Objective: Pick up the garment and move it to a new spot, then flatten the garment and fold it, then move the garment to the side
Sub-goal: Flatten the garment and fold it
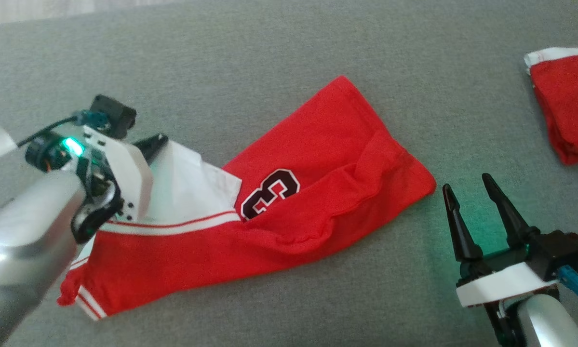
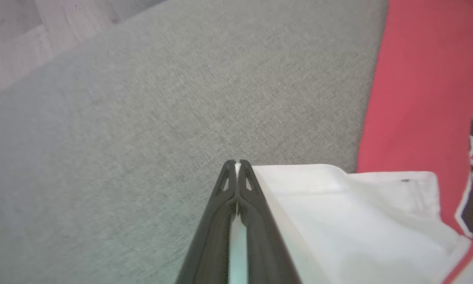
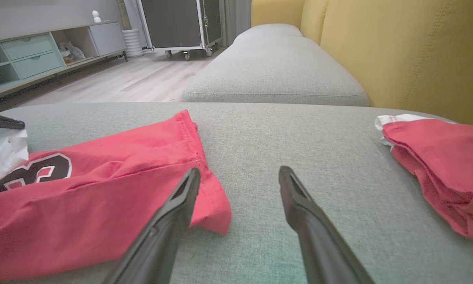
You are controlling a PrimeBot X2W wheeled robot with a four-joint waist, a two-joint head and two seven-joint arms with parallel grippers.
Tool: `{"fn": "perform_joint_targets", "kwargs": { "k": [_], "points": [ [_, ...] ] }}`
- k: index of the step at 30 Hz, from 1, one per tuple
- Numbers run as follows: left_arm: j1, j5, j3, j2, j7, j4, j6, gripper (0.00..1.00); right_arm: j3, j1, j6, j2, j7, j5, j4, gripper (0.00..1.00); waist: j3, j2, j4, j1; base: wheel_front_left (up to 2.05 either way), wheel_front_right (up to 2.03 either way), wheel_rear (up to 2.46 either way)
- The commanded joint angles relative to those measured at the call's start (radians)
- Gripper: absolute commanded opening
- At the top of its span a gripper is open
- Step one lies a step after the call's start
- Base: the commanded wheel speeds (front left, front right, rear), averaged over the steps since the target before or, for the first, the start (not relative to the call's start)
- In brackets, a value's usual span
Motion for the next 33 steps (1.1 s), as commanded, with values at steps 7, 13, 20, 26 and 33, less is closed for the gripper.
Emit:
{"fn": "perform_joint_targets", "kwargs": {
  "k": [7,13,20,26,33],
  "points": [
    [-0.134,0.063,0.031,0.115,-0.139,-0.069,0.002,0.0,0.011,0.011,-0.001,-0.013,-0.004,0.025,0.013,1.0,-0.047,0.0,0.066,0.0,0.0,0.0,0.0],
    [-0.127,0.061,0.031,0.166,-0.135,-0.141,0.006,0.0,0.018,0.004,-0.001,-0.039,-0.004,0.063,0.068,1.0,-0.061,0.0,0.106,0.0,0.0,0.0,0.0],
    [-0.111,0.062,0.031,0.196,-0.125,-0.224,0.034,0.0,0.086,-0.068,-0.001,-0.125,-0.004,0.157,0.17,1.0,-0.06,0.0,0.132,0.0,0.0,0.0,0.0],
    [-0.102,0.06,0.029,0.205,-0.113,-0.281,0.056,0.0,0.221,-0.203,-0.001,-0.236,0.051,0.285,0.243,1.0,-0.053,0.0,0.147,0.0,0.0,0.0,0.0],
    [-0.098,0.059,0.024,0.211,-0.106,-0.309,0.067,0.0,0.432,-0.316,-0.001,-0.347,0.136,0.476,0.246,1.0,-0.042,0.0,0.164,0.0,0.0,0.0,0.0]
  ]
}}
